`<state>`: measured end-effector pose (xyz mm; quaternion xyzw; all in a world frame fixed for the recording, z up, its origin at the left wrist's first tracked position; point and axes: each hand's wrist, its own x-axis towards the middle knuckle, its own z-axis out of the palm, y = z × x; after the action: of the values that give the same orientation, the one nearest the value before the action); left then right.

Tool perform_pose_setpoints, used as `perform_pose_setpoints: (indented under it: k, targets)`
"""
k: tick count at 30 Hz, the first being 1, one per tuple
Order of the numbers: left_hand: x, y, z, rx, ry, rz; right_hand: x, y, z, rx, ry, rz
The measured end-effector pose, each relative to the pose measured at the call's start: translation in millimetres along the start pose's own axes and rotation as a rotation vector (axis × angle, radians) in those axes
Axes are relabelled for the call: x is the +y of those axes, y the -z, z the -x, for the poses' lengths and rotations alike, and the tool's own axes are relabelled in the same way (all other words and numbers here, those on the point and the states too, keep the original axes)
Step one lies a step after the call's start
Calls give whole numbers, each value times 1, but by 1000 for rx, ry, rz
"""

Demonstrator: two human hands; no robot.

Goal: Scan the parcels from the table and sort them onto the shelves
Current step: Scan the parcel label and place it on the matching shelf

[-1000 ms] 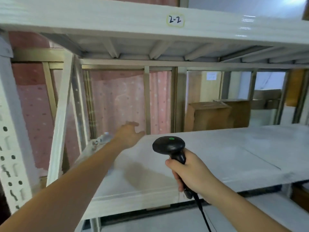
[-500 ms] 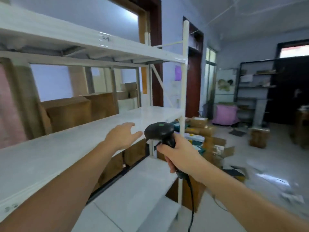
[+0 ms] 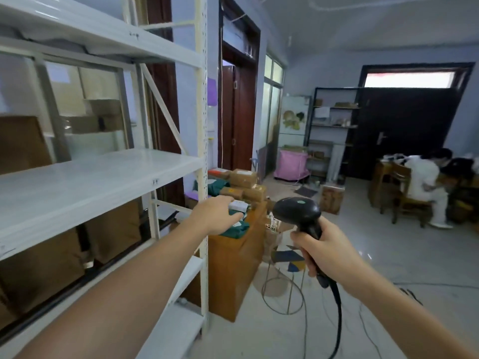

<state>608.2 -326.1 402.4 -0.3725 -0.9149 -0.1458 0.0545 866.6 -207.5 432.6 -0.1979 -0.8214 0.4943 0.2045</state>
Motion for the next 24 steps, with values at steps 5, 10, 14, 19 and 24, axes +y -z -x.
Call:
perform_pose_setpoints:
  k: [5, 10, 14, 19, 24]
  targets:
    - [-19, -40, -89, -42, 0, -24, 36, 0, -90, 13, -4, 35]
    - [-57, -81, -181, -84, 24, -25, 62, -6, -185, -6, -24, 36]
    - [-87, -119, -250, -131, 71, -12, 88, -9, -259, -26, -38, 60]
    - [-108, -165, -342, -176, 130, -57, 124, -13, -361, -40, -33, 127]
    - [-120, -219, -432, -217, 182, -61, 171, -19, -480, -136, 4, 187]
